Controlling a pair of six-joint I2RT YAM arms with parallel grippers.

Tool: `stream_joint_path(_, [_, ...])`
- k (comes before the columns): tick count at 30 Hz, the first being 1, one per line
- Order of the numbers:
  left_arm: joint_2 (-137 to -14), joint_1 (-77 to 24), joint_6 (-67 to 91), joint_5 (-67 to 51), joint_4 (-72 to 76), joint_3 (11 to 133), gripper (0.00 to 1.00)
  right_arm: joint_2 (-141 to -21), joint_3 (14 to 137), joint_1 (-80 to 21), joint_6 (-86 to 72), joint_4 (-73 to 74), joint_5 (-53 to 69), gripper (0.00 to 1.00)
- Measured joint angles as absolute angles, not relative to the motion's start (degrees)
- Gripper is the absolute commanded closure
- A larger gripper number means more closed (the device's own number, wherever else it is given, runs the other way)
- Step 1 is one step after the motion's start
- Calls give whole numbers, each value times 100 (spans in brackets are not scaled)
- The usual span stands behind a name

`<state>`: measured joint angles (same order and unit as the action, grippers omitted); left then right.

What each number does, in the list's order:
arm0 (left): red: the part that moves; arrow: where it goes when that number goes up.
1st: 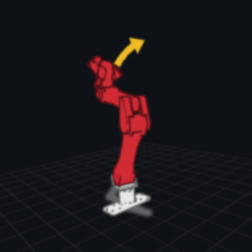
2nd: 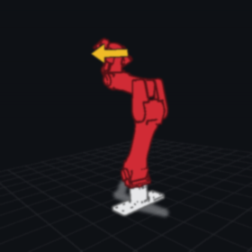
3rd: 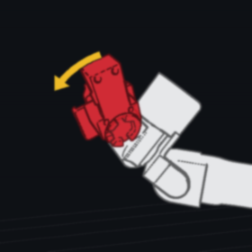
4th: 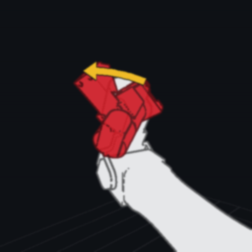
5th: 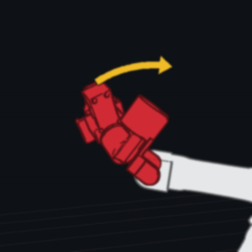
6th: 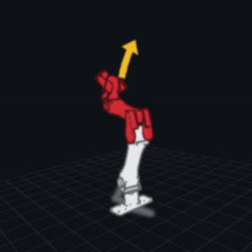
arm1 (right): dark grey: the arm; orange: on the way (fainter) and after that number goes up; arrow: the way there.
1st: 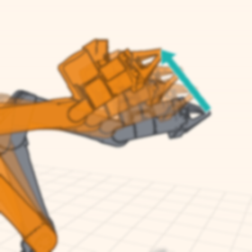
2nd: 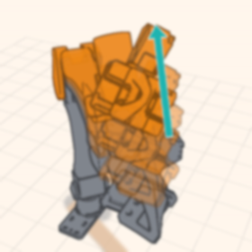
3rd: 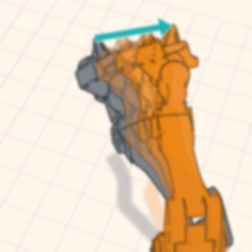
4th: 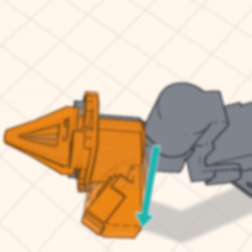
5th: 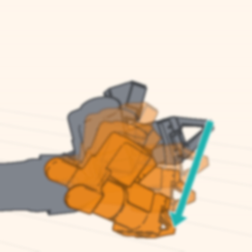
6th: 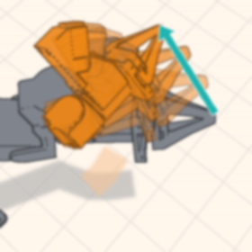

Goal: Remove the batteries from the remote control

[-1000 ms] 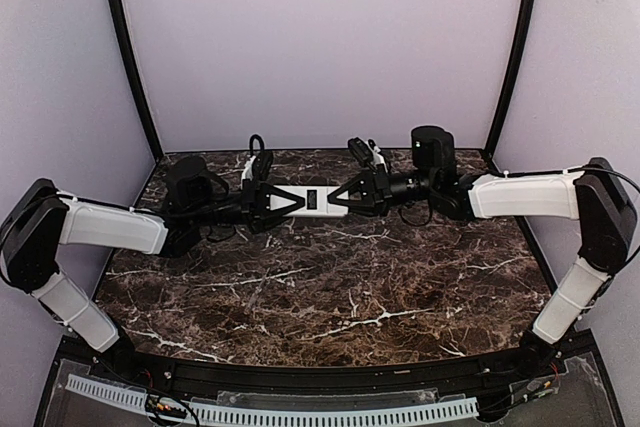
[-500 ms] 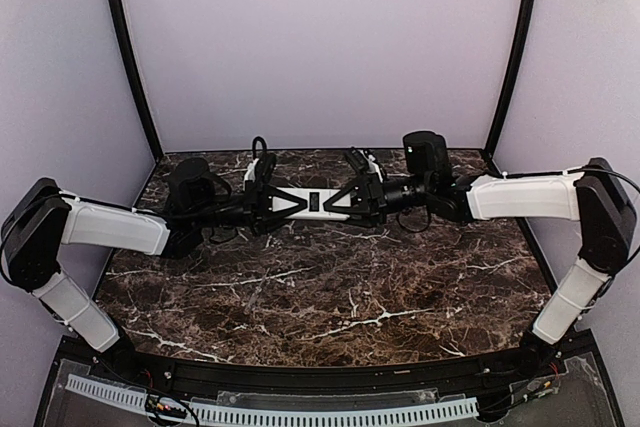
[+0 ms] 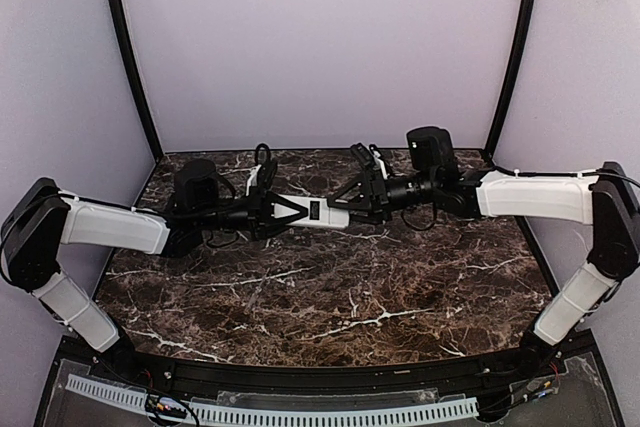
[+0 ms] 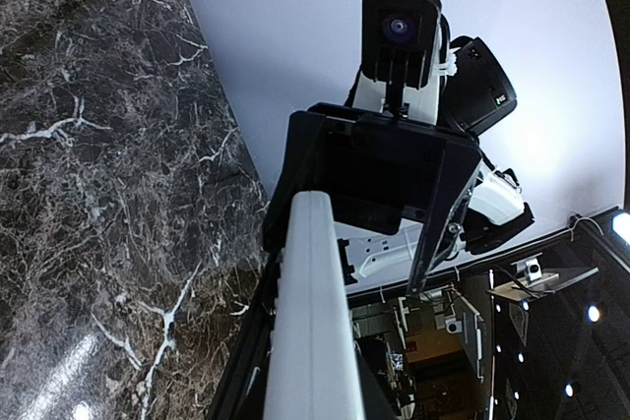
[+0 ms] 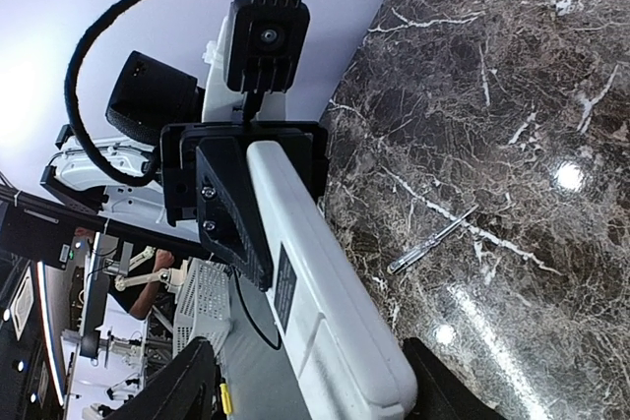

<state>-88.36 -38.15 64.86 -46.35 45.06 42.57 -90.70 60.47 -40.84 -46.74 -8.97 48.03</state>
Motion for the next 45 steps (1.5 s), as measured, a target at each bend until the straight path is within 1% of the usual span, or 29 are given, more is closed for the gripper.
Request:
stream_joint_path(7, [-8836, -3815, 6320, -4576, 4296, 4303, 100, -9065, 6121, -4093, -4644, -593, 4501, 47])
stream_joint_path(17, [-8836, -3815, 6309, -4560, 4296, 4305, 100, -9153, 6182, -4156, -4582, -438, 4316, 66])
stream_joint_path(27, [-8836, -3804, 6215, -4569, 4292, 4305, 100, -9194, 6200, -4156, -4567, -419, 4276, 76])
stream_joint_path(33, [-8831, -3778, 6187, -4606, 4294, 4305, 100, -9192, 6200, -4136, -4543, -423, 4340, 78])
stream_joint_path(45, [-8812, -3778, 6173, -4735, 4366, 4305, 100, -9089, 6010, -4125, -4506, -746, 4584, 78])
